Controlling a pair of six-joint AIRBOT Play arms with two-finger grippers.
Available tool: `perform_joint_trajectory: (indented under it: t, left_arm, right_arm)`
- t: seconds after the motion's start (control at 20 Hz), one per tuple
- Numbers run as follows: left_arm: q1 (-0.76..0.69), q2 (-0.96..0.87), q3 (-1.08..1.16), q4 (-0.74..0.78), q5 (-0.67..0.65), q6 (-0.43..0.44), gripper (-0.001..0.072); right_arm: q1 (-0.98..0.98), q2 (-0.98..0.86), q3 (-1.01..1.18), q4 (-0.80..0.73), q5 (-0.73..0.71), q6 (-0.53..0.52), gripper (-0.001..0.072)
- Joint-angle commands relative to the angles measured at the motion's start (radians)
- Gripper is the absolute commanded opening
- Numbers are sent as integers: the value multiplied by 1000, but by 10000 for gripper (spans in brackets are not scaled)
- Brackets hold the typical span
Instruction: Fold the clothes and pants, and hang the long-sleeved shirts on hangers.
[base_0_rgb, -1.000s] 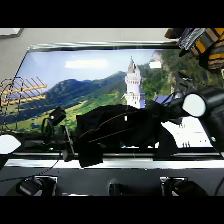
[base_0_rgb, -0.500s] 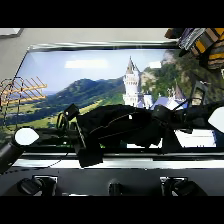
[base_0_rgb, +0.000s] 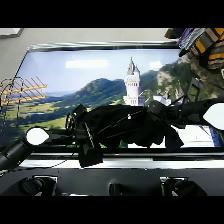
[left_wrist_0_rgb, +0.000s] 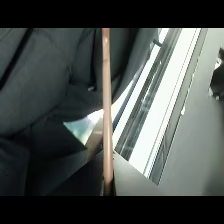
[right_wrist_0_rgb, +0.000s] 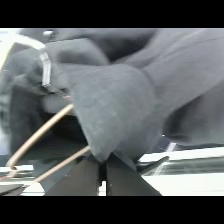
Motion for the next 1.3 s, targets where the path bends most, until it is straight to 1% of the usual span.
perform_joint_trajectory:
  t: [0.0, 0.05, 0.1, 0.15, 0.2, 0.25, 0.3, 0.35, 0.4, 0.5, 0.55, 0.6, 0.65, 0.7, 0.75, 0.85, 0.9, 0.95, 1.0, 1.05, 1.1, 1.2, 1.25]
  left_arm:
    - [-9, -21, 0, -93, 43, 55, 15]
    - [-9, -26, 0, -115, 50, 70, 15]
    - [-9, -30, 0, -127, 51, 72, 15]
    - [-9, -33, 0, -128, 56, 72, 15]
    - [-9, -34, 0, -129, 57, 72, 15]
    - [-9, -34, 0, -129, 57, 72, 15]
    - [-9, -34, 0, -129, 57, 72, 15]
    - [-9, -34, 0, -129, 57, 72, 15]
    - [-9, -34, 0, -129, 57, 72, 15]
    - [-9, -34, 0, -129, 57, 72, 15]
    - [-9, -34, 0, -129, 57, 72, 15]
    - [-9, -34, 0, -129, 57, 72, 15]
    - [-9, -34, 0, -129, 57, 72, 15]
    - [-9, -34, 0, -129, 57, 72, 15]
    - [-9, -34, 0, -129, 57, 72, 15]
    - [-9, -33, 0, -128, 56, 72, 15]
    - [-9, -33, 0, -128, 57, 72, 15]
    - [-9, -33, 0, -128, 57, 72, 15]
    - [-9, -33, 0, -128, 57, 72, 15]
    - [-8, -33, 0, -128, 57, 72, 16]
    - [-8, -33, 0, -128, 57, 72, 16]
    - [-9, -33, 0, -128, 56, 72, 16]
    - [-9, -33, 0, -128, 56, 72, 16]
  right_arm:
    - [0, -9, 0, 65, -60, -18, 30]
    - [0, -9, 0, 66, -59, -21, 30]
    - [0, -9, 0, 73, -58, -32, 71]
    - [0, -9, 0, 88, -57, -64, 145]
    - [0, -8, 0, 105, -55, -110, 203]
    - [0, -6, 0, 120, -46, -148, 330]
    - [0, -1, 0, 121, -35, -167, 432]
    - [0, 11, 1, 118, -33, -192, 468]
    - [0, 30, 1, 98, -36, -200, 559]
    - [-1, 71, 1, -2, -33, -179, 567]
    - [-1, 90, 6, -95, -21, -134, 605]
    - [-2, 100, 20, -187, -3, -91, 617]
    - [-2, 99, 40, -265, 9, -80, 617]
    - [-3, 87, 62, -303, 17, -80, 617]
    - [-43, 64, 89, -278, 34, -89, 619]
    - [-208, 23, 117, -133, 27, -143, 620]
    - [-306, 5, 118, -36, 3, -220, 618]
    - [-407, -19, 118, 75, -3, -364, 614]
    - [-492, -44, 118, 174, 21, -517, 613]
    - [-545, -66, 118, 233, 52, -678, 613]
    - [-573, -84, 118, 264, 88, -917, 613]
    - [-572, -111, 118, 275, 109, -1469, 612]
    - [-571, -124, 118, 302, 108, -1647, 611]
